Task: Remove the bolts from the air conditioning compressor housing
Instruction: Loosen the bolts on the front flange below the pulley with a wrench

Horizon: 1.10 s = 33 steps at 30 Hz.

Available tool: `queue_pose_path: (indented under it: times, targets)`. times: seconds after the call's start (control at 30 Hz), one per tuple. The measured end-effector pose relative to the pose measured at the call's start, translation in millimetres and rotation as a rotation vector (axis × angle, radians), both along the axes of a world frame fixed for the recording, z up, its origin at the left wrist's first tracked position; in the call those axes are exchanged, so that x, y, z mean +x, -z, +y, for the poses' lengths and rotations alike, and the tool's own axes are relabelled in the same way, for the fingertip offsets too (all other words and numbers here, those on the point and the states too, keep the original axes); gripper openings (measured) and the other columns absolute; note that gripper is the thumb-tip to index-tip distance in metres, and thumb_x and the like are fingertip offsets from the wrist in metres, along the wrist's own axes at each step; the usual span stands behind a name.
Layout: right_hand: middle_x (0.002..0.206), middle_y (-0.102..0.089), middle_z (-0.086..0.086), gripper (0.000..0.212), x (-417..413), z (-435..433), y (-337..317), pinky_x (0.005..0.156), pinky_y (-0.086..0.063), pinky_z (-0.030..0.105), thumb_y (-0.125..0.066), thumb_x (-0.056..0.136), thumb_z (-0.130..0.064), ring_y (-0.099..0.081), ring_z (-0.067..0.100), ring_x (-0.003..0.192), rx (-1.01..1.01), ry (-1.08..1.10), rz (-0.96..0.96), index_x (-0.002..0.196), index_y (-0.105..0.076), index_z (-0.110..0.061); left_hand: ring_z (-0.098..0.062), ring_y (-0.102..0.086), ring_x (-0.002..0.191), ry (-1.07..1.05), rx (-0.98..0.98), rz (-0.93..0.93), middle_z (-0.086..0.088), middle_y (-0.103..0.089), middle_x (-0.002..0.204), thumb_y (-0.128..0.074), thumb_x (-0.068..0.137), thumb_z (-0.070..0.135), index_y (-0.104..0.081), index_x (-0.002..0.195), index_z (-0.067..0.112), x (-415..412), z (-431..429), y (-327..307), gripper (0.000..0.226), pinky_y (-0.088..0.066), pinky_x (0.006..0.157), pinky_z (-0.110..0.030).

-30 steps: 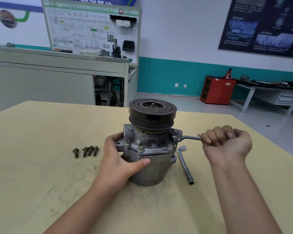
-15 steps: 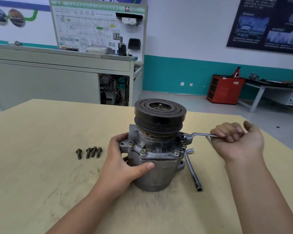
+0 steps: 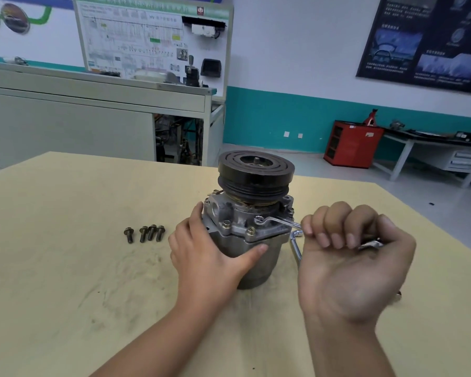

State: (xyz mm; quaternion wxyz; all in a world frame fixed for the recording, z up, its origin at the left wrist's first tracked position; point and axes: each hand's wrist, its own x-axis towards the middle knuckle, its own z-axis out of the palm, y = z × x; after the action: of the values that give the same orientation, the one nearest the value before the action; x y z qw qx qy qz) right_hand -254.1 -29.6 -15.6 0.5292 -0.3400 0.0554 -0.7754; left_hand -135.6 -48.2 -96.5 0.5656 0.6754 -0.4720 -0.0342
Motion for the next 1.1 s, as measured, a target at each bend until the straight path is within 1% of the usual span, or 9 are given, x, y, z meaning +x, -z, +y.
queue_pose_path:
  times: [0.13, 0.23, 0.3, 0.4, 0.57, 0.77, 0.87, 0.97, 1.1]
  targets:
    - [0.050, -0.025, -0.003, 0.025, 8.3, 7.9, 6.5, 0.052, -0.031, 0.026, -0.043, 0.068, -0.028, -0.023, 0.017, 0.051, -0.048, 0.065, 0.044, 0.047, -0.032, -0.020, -0.018, -0.027, 0.117, -0.061, 0.017, -0.029, -0.011, -0.042, 0.128, -0.062, 0.044, 0.076, -0.033, 0.143, 0.014, -2.9, 0.8, -0.5, 0.121, -0.025, 0.101, -0.040]
    - [0.050, -0.026, -0.004, 0.028, 11.1, 9.6, 12.7, 0.053, -0.028, 0.028, -0.044, 0.073, -0.021, -0.023, 0.018, 0.051, -0.044, 0.103, 0.106, 0.047, -0.033, -0.020, -0.017, -0.027, 0.114, -0.080, 0.016, -0.045, -0.011, -0.043, 0.126, -0.060, 0.044, 0.078, -0.035, 0.142, 0.015, -2.9, 1.1, 0.4, 0.120, -0.025, 0.098, -0.040]
    - [0.049, -0.028, -0.004, 0.027, 12.4, 12.0, 15.6, 0.053, -0.025, 0.029, -0.052, 0.067, -0.026, -0.024, 0.018, 0.051, -0.052, 0.156, 0.163, 0.047, -0.033, -0.021, -0.016, -0.026, 0.113, -0.082, 0.018, -0.049, -0.010, -0.043, 0.125, -0.059, 0.043, 0.079, -0.035, 0.142, 0.016, -3.0, 1.1, 0.9, 0.120, -0.025, 0.098, -0.039]
    - [0.048, -0.031, -0.005, 0.020, 15.3, 16.7, 21.0, 0.052, -0.025, 0.029, -0.044, 0.065, -0.024, -0.026, 0.018, 0.050, -0.055, 0.247, 0.209, 0.046, -0.036, -0.022, -0.015, -0.025, 0.114, -0.084, 0.034, -0.059, -0.008, -0.042, 0.124, -0.061, 0.043, 0.078, -0.034, 0.143, 0.017, -3.1, 0.6, 0.8, 0.120, -0.024, 0.099, -0.038]
    - [0.049, -0.033, -0.002, 0.041, 29.2, 27.3, 35.4, 0.055, -0.034, 0.023, -0.024, 0.077, -0.005, -0.031, 0.020, 0.053, -0.048, 0.371, 0.220, 0.046, -0.042, -0.027, -0.016, -0.025, 0.116, -0.057, 0.062, -0.050, -0.007, -0.040, 0.124, -0.058, 0.043, 0.077, -0.030, 0.144, 0.021, -2.6, 2.0, -1.6, 0.120, -0.026, 0.100, -0.039]
    - [0.045, -0.027, -0.005, 0.031, 20.6, 19.0, 29.9, 0.051, -0.027, 0.025, -0.026, 0.074, -0.013, -0.023, 0.017, 0.047, -0.040, 0.305, 0.160, 0.045, -0.031, -0.023, -0.015, -0.023, 0.119, -0.039, 0.080, -0.073, -0.004, -0.037, 0.123, -0.061, 0.041, 0.077, -0.031, 0.144, 0.021, 0.0, 0.7, -4.4, 0.121, -0.025, 0.102, -0.037]
    - [0.047, -0.019, -0.001, 0.029, 18.3, 17.1, 32.0, 0.051, -0.024, 0.025, -0.023, 0.076, -0.012, -0.020, 0.016, 0.047, -0.075, 0.279, 0.177, 0.049, -0.024, -0.019, -0.017, -0.022, 0.128, 0.001, 0.051, -0.068, -0.005, -0.034, 0.132, -0.067, 0.044, 0.073, -0.034, 0.141, 0.019, 1.4, 0.0, -3.4, 0.116, -0.026, 0.107, -0.038]
    - [0.048, -0.014, 0.002, 0.029, 14.2, 15.3, 31.9, 0.051, -0.024, 0.025, -0.022, 0.078, -0.014, -0.016, 0.017, 0.049, -0.082, 0.241, 0.180, 0.050, -0.023, -0.019, -0.015, -0.023, 0.136, 0.102, -0.003, -0.031, -0.001, -0.031, 0.144, -0.074, 0.047, 0.066, -0.034, 0.139, 0.018, 2.0, -1.6, -3.0, 0.111, -0.026, 0.110, -0.028]
    - [0.047, -0.014, -0.001, 0.031, 14.6, 13.7, 32.2, 0.050, -0.027, 0.022, -0.023, 0.082, -0.017, -0.014, 0.013, 0.048, -0.105, 0.208, 0.098, 0.051, -0.023, -0.021, 0.000, -0.038, 0.120, 0.176, -0.080, 0.042, 0.006, -0.044, 0.131, -0.084, 0.045, 0.055, -0.036, 0.135, 0.019, 4.0, -5.6, -0.5, 0.108, -0.026, 0.091, -0.007]
